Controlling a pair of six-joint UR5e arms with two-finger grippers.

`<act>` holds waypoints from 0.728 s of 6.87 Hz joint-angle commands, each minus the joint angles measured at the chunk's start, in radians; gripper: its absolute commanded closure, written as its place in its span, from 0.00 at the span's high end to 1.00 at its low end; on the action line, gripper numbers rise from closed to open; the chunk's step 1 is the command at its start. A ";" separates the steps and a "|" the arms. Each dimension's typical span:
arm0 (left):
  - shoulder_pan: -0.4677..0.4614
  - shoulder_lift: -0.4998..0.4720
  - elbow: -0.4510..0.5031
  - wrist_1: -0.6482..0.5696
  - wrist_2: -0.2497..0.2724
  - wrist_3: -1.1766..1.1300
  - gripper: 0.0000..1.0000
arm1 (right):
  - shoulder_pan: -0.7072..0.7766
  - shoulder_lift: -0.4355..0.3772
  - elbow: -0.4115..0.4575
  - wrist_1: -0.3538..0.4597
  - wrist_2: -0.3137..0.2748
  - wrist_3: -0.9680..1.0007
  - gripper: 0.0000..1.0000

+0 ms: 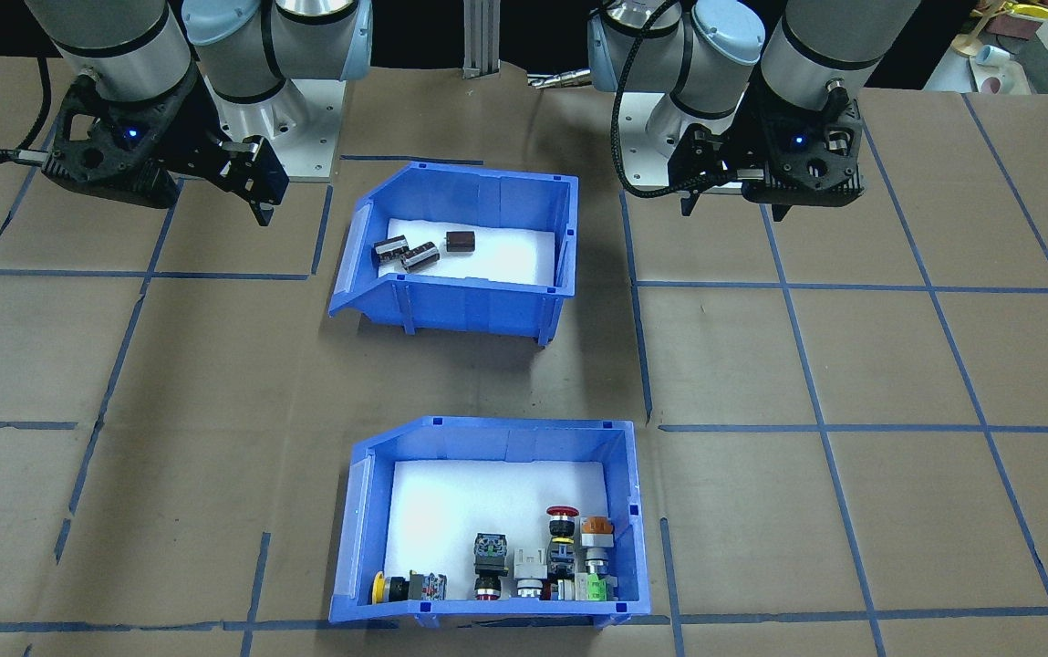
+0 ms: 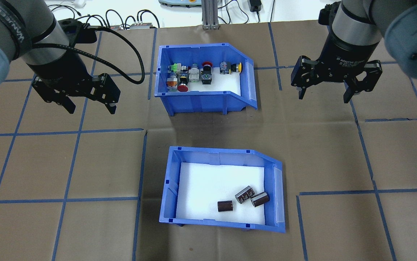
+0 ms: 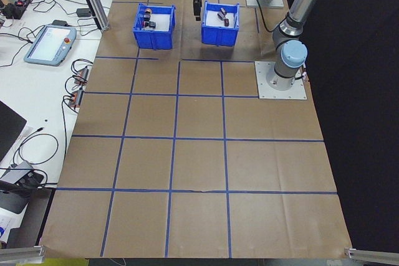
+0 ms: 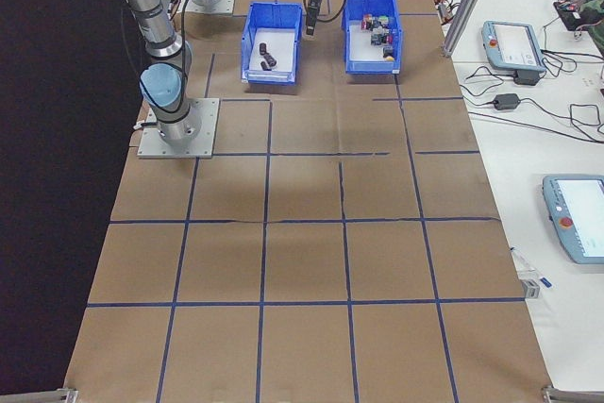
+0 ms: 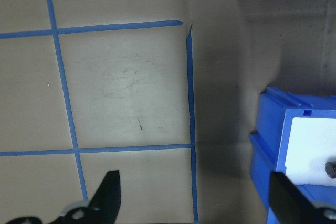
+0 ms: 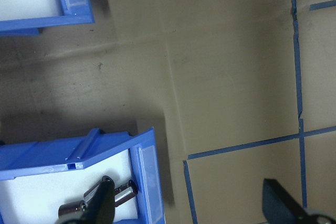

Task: Place battery box in front

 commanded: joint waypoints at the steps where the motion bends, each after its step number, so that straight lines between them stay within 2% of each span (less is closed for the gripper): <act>1: 0.000 0.010 -0.007 -0.001 0.002 0.007 0.99 | -0.005 -0.002 0.018 -0.012 -0.007 -0.007 1.00; 4: 0.000 0.025 -0.007 -0.001 0.006 0.008 0.99 | -0.005 -0.002 0.019 -0.015 -0.009 -0.007 1.00; 5: -0.002 0.017 0.011 -0.053 0.005 0.008 1.00 | -0.004 -0.002 0.017 -0.016 -0.010 -0.008 1.00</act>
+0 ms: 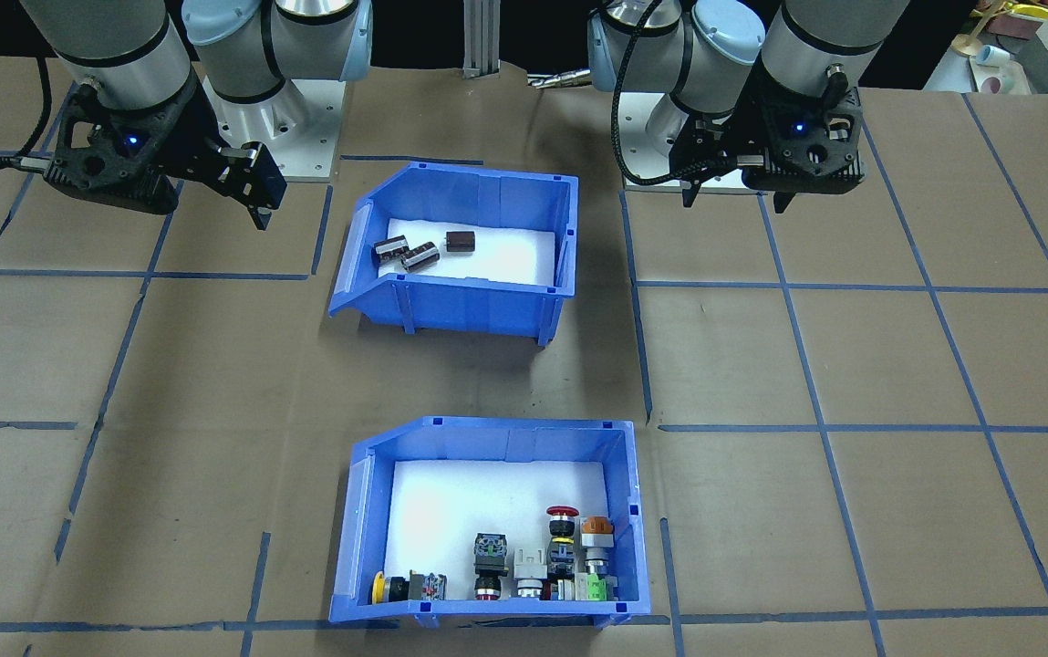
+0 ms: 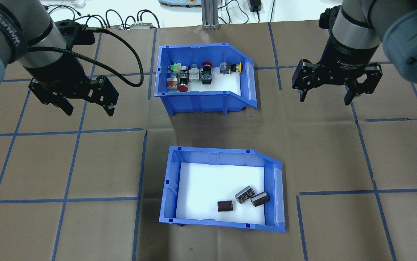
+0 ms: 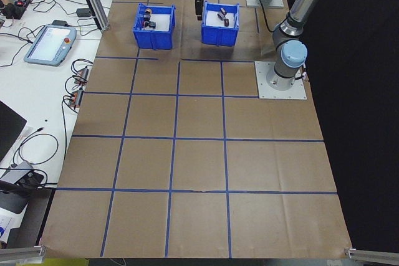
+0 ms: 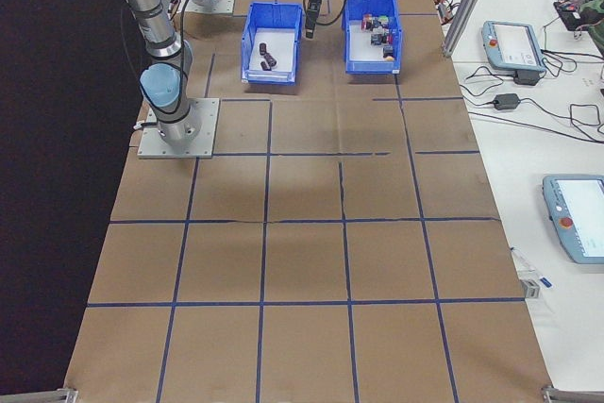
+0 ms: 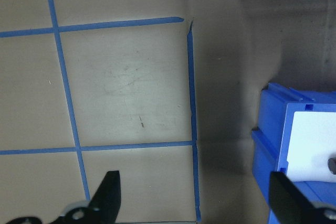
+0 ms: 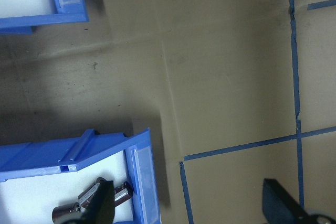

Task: Place battery box in front

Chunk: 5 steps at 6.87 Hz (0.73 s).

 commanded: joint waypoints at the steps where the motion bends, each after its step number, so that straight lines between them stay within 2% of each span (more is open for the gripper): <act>1: -0.001 -0.005 0.016 -0.037 -0.007 0.000 1.00 | 0.006 0.004 -0.010 -0.003 0.002 -0.001 1.00; 2: -0.003 -0.012 0.013 -0.028 -0.051 -0.018 1.00 | 0.009 0.005 -0.018 -0.005 0.002 -0.001 1.00; 3: -0.003 0.013 -0.013 0.048 -0.194 -0.122 1.00 | 0.009 0.017 -0.016 -0.032 0.008 -0.001 1.00; 4: -0.007 0.018 -0.024 0.063 -0.202 -0.352 0.96 | 0.012 0.038 -0.019 -0.066 0.012 -0.003 1.00; 5: -0.010 0.032 -0.058 0.067 -0.203 -0.461 0.89 | 0.013 0.069 -0.036 -0.084 0.016 -0.033 1.00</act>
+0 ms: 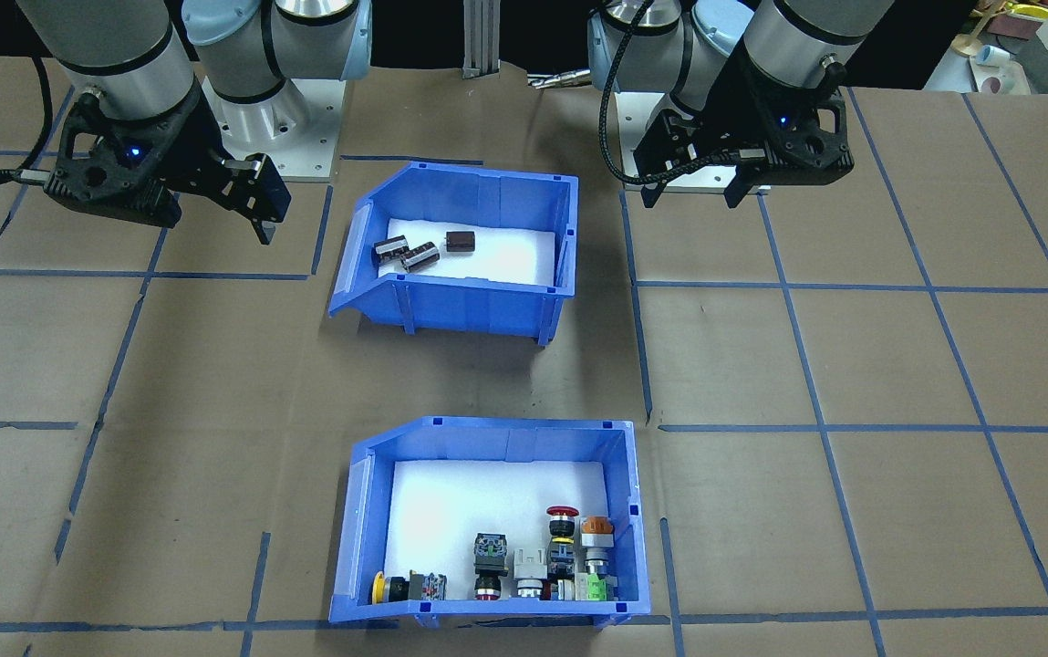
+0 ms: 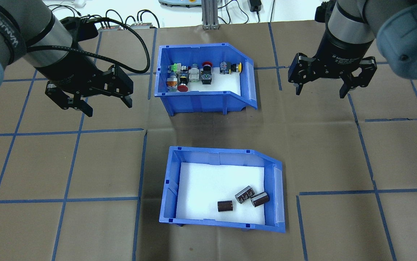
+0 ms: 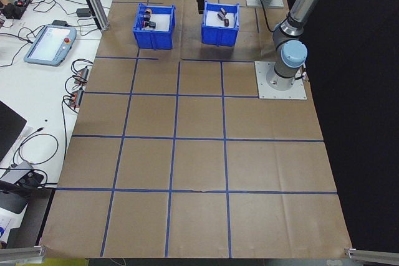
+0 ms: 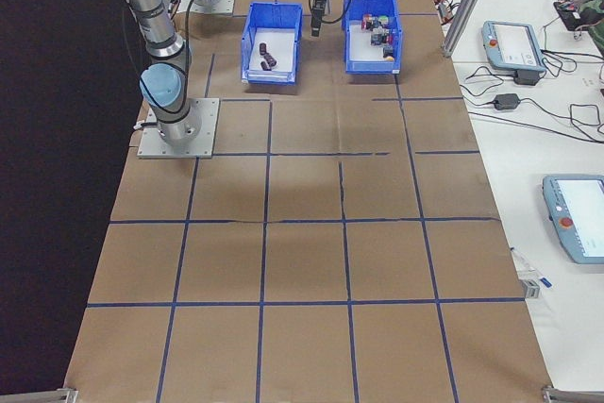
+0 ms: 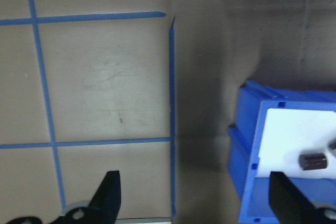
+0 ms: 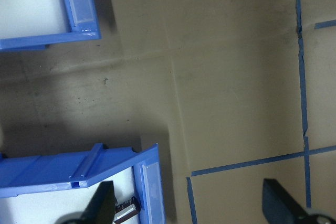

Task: Place battery box in front

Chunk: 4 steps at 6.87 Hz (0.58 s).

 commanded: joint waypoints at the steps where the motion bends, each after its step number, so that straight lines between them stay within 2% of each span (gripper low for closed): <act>1: -0.033 0.058 -0.092 0.019 -0.016 -0.326 0.89 | 0.004 0.080 -0.052 -0.026 0.006 -0.094 1.00; 2: -0.072 0.116 -0.156 0.023 -0.016 -0.607 0.90 | 0.013 0.131 -0.100 -0.025 0.006 -0.175 1.00; 3: -0.093 0.173 -0.238 0.026 -0.014 -0.941 0.94 | 0.018 0.174 -0.149 -0.025 0.007 -0.337 1.00; 4: -0.102 0.239 -0.308 0.088 -0.014 -1.099 0.95 | 0.033 0.220 -0.183 -0.026 0.008 -0.480 1.00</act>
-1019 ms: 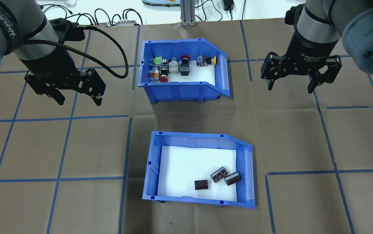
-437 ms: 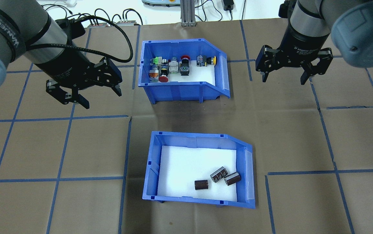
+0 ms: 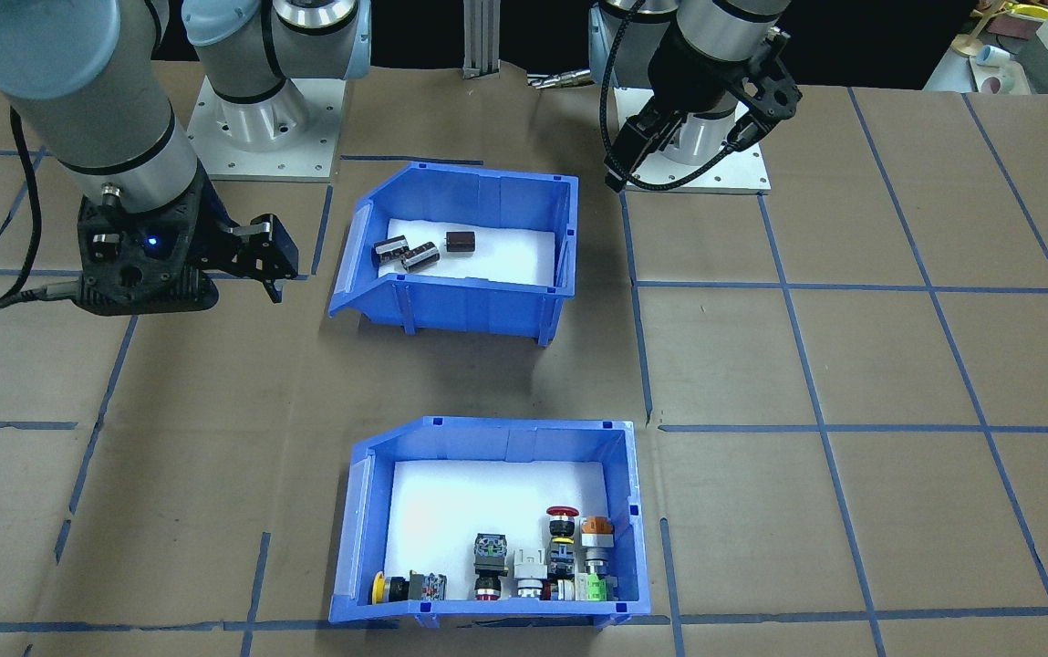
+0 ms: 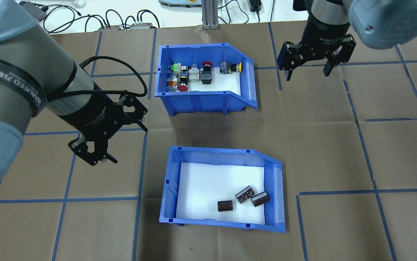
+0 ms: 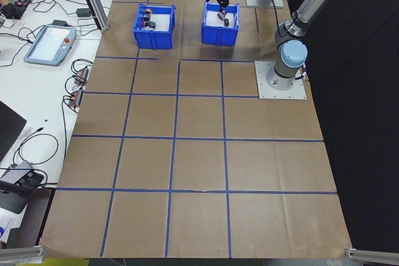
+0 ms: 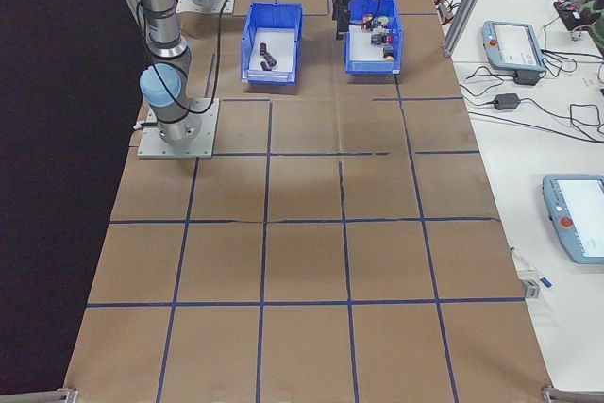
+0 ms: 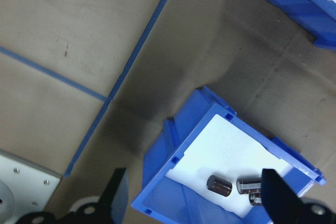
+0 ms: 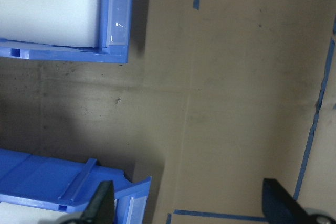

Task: Place battery box in front

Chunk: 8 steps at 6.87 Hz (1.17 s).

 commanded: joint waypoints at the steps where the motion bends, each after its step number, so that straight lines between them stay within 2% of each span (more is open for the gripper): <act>1: -0.036 0.117 -0.161 0.135 -0.004 -0.380 0.96 | 0.041 0.095 -0.088 -0.004 0.001 -0.272 1.00; 2: -0.040 0.125 -0.203 0.193 -0.007 -0.450 0.96 | 0.092 0.147 -0.132 -0.010 0.001 -0.402 1.00; 3: -0.085 0.125 -0.205 0.193 -0.007 -0.505 0.96 | 0.139 0.190 -0.178 -0.021 -0.001 -0.479 1.00; 4: -0.186 0.116 -0.216 0.199 0.000 -0.582 0.97 | 0.185 0.228 -0.221 -0.021 -0.001 -0.577 1.00; 7: -0.311 0.073 -0.292 0.274 0.007 -0.722 0.98 | 0.311 0.325 -0.303 -0.058 -0.003 -0.821 1.00; 8: -0.352 0.038 -0.299 0.299 0.042 -0.801 0.98 | 0.349 0.366 -0.333 -0.102 -0.003 -0.895 1.00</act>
